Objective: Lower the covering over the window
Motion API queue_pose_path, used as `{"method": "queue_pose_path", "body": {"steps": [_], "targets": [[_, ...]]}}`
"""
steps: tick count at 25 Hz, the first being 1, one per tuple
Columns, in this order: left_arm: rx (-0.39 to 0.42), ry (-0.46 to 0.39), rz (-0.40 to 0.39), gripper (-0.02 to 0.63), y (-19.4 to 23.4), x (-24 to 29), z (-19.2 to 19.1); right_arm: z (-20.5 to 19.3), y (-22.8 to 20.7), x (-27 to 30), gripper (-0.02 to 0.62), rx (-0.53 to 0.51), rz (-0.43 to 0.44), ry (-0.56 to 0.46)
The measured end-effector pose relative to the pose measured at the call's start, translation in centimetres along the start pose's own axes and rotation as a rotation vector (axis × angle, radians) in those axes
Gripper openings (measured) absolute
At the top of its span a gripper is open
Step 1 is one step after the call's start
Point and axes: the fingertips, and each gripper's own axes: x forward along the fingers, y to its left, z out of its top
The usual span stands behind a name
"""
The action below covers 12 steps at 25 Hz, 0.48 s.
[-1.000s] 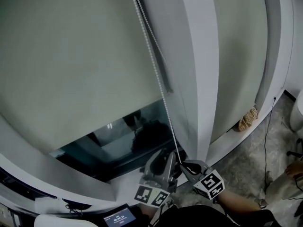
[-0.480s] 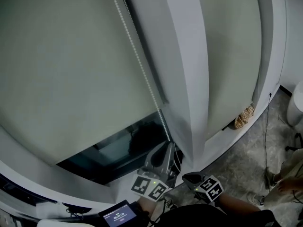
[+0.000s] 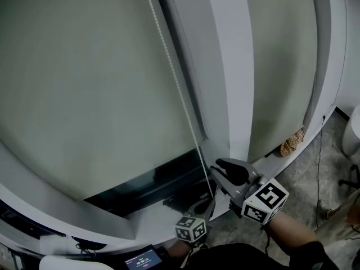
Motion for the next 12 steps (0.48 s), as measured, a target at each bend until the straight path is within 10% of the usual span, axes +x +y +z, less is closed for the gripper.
{"method": "queue_pose_path", "body": {"steps": [4,12], "targets": [[0.002,0.165,0.004,0.014,0.0,-0.3,-7.7,9.9,1.8,5.1,0.100,-0.029,0.084,-0.112],[0.026,0.182,-0.034,0.015,-1.3,-1.3,-8.3,17.5,2.4,10.3,0.023,-0.082,0.119,-0.115]]}}
